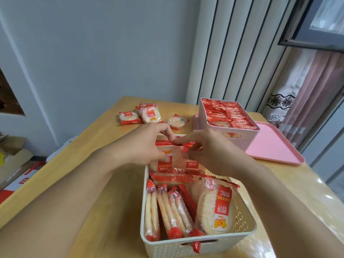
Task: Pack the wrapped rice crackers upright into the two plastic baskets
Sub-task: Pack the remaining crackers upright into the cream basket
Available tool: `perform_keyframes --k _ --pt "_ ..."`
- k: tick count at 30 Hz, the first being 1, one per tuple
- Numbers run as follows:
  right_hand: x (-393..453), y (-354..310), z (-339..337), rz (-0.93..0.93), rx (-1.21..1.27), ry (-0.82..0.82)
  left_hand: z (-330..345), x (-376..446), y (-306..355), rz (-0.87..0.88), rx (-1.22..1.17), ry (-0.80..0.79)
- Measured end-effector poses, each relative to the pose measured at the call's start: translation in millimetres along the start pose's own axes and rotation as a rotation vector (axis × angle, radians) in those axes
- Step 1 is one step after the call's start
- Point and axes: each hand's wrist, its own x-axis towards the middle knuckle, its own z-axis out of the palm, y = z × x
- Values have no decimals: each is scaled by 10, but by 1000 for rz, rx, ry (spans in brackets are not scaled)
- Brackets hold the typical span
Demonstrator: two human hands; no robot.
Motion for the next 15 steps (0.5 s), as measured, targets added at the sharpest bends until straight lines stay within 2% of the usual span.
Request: perform_keyframes --k 4,8,12,15 --pt "-80 21 -203 56 -28 -96 53 21 -35 -9 129 -62" --pt "-135 27 -206 57 -222 -347 83 12 -12 13 118 -98" --pt "-115 -17 -133 40 -288 -257 9 11 -51 52 -16 -131" --pt "-132 -2 -278 39 -220 -160 -5 8 -52 59 -80 -134"
